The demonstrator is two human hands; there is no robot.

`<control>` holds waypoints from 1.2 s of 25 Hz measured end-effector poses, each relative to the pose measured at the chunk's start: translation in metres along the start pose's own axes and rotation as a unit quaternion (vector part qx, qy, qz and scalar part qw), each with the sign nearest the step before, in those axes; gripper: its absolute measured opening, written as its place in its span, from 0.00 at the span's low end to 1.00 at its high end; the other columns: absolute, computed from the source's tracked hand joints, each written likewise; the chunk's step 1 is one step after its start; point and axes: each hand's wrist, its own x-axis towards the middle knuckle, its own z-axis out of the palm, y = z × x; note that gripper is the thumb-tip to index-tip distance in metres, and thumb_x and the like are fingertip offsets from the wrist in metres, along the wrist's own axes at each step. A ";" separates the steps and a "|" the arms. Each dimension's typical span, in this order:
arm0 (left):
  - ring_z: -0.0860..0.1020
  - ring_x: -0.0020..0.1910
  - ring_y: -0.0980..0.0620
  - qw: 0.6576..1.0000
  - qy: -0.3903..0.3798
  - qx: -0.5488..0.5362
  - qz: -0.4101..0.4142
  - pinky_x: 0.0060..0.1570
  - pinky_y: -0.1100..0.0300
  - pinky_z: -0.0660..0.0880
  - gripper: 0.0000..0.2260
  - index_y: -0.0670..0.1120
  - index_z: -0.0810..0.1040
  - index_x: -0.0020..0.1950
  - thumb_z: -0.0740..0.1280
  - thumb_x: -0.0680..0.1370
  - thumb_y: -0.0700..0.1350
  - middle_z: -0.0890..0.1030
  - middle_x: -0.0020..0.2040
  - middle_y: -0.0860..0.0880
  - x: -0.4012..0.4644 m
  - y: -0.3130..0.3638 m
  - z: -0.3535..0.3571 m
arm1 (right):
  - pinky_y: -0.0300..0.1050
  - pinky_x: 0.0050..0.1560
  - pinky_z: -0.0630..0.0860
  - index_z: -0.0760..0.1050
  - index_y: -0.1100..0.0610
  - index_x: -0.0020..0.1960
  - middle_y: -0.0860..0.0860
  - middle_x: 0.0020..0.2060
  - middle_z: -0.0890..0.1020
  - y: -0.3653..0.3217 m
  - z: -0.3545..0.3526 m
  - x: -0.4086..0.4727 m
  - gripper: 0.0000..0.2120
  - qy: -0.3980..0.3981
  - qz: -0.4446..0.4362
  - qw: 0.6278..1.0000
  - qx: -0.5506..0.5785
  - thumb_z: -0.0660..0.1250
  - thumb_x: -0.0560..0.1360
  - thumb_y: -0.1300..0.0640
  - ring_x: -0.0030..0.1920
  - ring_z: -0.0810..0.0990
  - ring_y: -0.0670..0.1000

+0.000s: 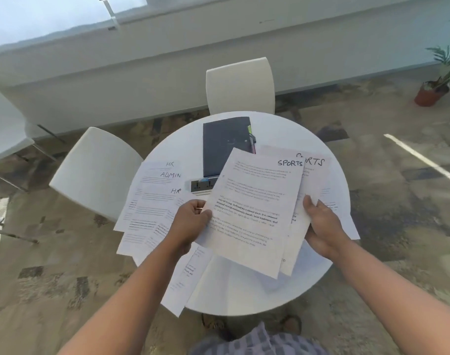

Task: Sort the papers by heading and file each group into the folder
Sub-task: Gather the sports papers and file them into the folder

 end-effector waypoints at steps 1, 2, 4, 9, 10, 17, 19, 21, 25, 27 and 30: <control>0.85 0.42 0.47 1.000 -0.015 -0.005 -0.009 0.41 0.54 0.81 0.05 0.44 0.80 0.56 0.68 0.81 0.38 0.87 0.50 0.42 -0.002 -0.004 0.003 | 0.62 0.65 0.76 0.73 0.53 0.73 0.53 0.65 0.83 -0.001 -0.001 -0.001 0.18 -0.012 0.005 1.000 0.009 0.57 0.86 0.51 0.64 0.82 0.58; 0.85 0.43 0.47 0.999 -0.033 -0.012 -0.021 0.42 0.53 0.81 0.06 0.44 0.79 0.57 0.69 0.81 0.38 0.87 0.52 0.41 -0.004 -0.005 0.005 | 0.63 0.66 0.75 0.72 0.53 0.74 0.53 0.66 0.82 -0.002 -0.001 -0.003 0.19 -0.021 0.012 1.000 0.014 0.56 0.86 0.50 0.65 0.81 0.59; 0.86 0.47 0.47 0.995 -0.079 -0.014 -0.052 0.45 0.52 0.82 0.08 0.45 0.79 0.59 0.71 0.80 0.41 0.87 0.55 0.44 -0.006 -0.004 0.006 | 0.64 0.67 0.74 0.72 0.54 0.74 0.55 0.67 0.81 -0.003 -0.001 -0.006 0.20 -0.049 0.021 0.999 0.010 0.56 0.86 0.49 0.67 0.80 0.60; 0.84 0.58 0.43 0.976 -0.167 -0.094 -0.106 0.58 0.44 0.81 0.19 0.45 0.76 0.68 0.73 0.79 0.47 0.85 0.60 0.45 -0.001 -0.004 0.007 | 0.64 0.66 0.77 0.73 0.55 0.74 0.57 0.66 0.82 -0.005 0.004 -0.013 0.22 -0.108 0.056 0.993 -0.013 0.57 0.84 0.48 0.65 0.81 0.60; 0.83 0.60 0.40 0.967 -0.183 -0.138 -0.111 0.61 0.40 0.80 0.17 0.43 0.76 0.69 0.71 0.81 0.44 0.84 0.62 0.42 -0.002 -0.004 0.009 | 0.65 0.67 0.75 0.72 0.56 0.74 0.57 0.66 0.81 -0.007 0.005 -0.013 0.24 -0.116 0.069 0.991 -0.027 0.58 0.83 0.46 0.65 0.81 0.60; 0.84 0.57 0.37 0.985 -0.095 -0.143 -0.005 0.59 0.35 0.79 0.13 0.40 0.78 0.65 0.69 0.81 0.36 0.85 0.58 0.40 0.001 -0.016 0.034 | 0.58 0.64 0.78 0.75 0.52 0.71 0.54 0.64 0.83 -0.016 0.015 -0.013 0.19 -0.183 0.059 0.977 -0.092 0.57 0.85 0.47 0.67 0.80 0.60; 0.85 0.55 0.42 0.992 -0.042 -0.108 0.042 0.57 0.40 0.81 0.10 0.44 0.79 0.62 0.69 0.81 0.37 0.87 0.56 0.46 0.000 -0.015 0.038 | 0.52 0.57 0.82 0.79 0.53 0.64 0.51 0.58 0.87 -0.014 0.016 -0.009 0.12 -0.130 -0.002 0.975 -0.180 0.65 0.83 0.60 0.62 0.83 0.59; 0.84 0.56 0.45 0.991 -0.002 -0.101 0.085 0.57 0.47 0.81 0.10 0.47 0.79 0.61 0.69 0.80 0.38 0.86 0.57 0.49 -0.003 -0.017 0.042 | 0.51 0.57 0.81 0.81 0.52 0.61 0.49 0.56 0.87 -0.009 0.014 -0.004 0.11 -0.114 -0.042 0.967 -0.226 0.67 0.82 0.63 0.59 0.85 0.55; 0.81 0.61 0.47 0.987 0.019 -0.133 0.089 0.60 0.50 0.79 0.14 0.52 0.78 0.60 0.67 0.80 0.36 0.84 0.59 0.51 -0.006 -0.037 0.051 | 0.51 0.59 0.80 0.82 0.49 0.57 0.47 0.55 0.87 0.005 0.007 -0.004 0.11 -0.096 -0.060 0.957 -0.266 0.68 0.81 0.62 0.57 0.85 0.52; 0.80 0.62 0.46 0.990 0.010 -0.125 0.064 0.60 0.51 0.78 0.18 0.52 0.76 0.63 0.64 0.79 0.33 0.83 0.60 0.50 -0.006 -0.049 0.058 | 0.51 0.57 0.81 0.82 0.49 0.55 0.48 0.52 0.87 0.015 0.001 -0.002 0.10 -0.076 -0.040 0.952 -0.294 0.69 0.80 0.63 0.56 0.84 0.53; 0.79 0.62 0.47 0.993 -0.013 -0.111 0.039 0.54 0.59 0.76 0.20 0.49 0.76 0.63 0.59 0.79 0.29 0.83 0.59 0.50 -0.008 -0.061 0.065 | 0.48 0.53 0.81 0.81 0.50 0.54 0.52 0.51 0.86 0.025 -0.002 -0.001 0.10 -0.068 -0.013 0.950 -0.306 0.69 0.79 0.64 0.56 0.83 0.55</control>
